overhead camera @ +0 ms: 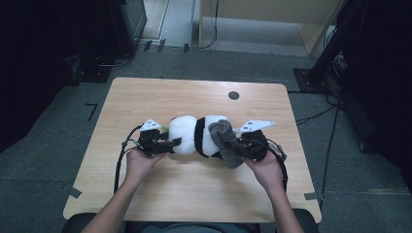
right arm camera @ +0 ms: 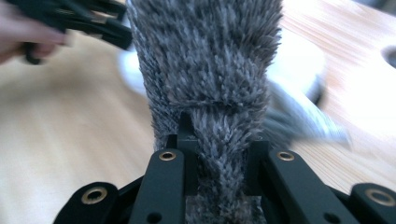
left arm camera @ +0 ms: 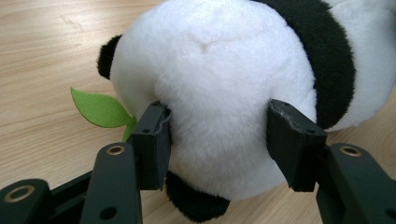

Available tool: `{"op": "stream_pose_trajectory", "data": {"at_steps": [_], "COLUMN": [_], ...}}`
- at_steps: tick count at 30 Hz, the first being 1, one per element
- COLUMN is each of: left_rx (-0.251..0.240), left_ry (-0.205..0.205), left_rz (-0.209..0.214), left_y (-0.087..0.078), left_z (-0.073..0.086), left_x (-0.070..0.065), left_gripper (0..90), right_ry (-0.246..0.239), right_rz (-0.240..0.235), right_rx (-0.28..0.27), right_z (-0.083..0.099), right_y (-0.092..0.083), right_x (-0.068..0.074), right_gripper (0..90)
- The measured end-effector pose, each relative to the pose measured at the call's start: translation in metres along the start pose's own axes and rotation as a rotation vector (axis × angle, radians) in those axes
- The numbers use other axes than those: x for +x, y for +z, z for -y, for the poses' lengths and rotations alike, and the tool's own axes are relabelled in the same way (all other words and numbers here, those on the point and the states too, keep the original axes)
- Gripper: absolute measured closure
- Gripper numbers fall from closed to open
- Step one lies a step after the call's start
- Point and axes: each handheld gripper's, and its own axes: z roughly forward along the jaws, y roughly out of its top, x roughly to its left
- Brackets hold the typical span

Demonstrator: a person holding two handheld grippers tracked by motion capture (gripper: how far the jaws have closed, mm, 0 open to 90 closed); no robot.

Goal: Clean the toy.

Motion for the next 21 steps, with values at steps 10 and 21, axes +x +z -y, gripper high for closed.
{"op": "stream_pose_trajectory", "data": {"at_steps": [10, 21], "left_rx": [-0.001, 0.002], "left_ry": [-0.011, -0.028], "left_rz": [0.005, 0.011], "left_y": [-0.001, -0.001], "left_z": [-0.001, -0.003], "left_x": [0.000, 0.001], "left_gripper": [43.8, 45.2], "right_ry": [-0.162, -0.211], "right_rz": [-0.179, -0.200], "right_rx": [0.123, 0.189], "right_z": [-0.020, -0.025], "right_y": [0.055, 0.116], "right_x": [0.058, 0.077], "right_gripper": [76.1, 76.2]}}
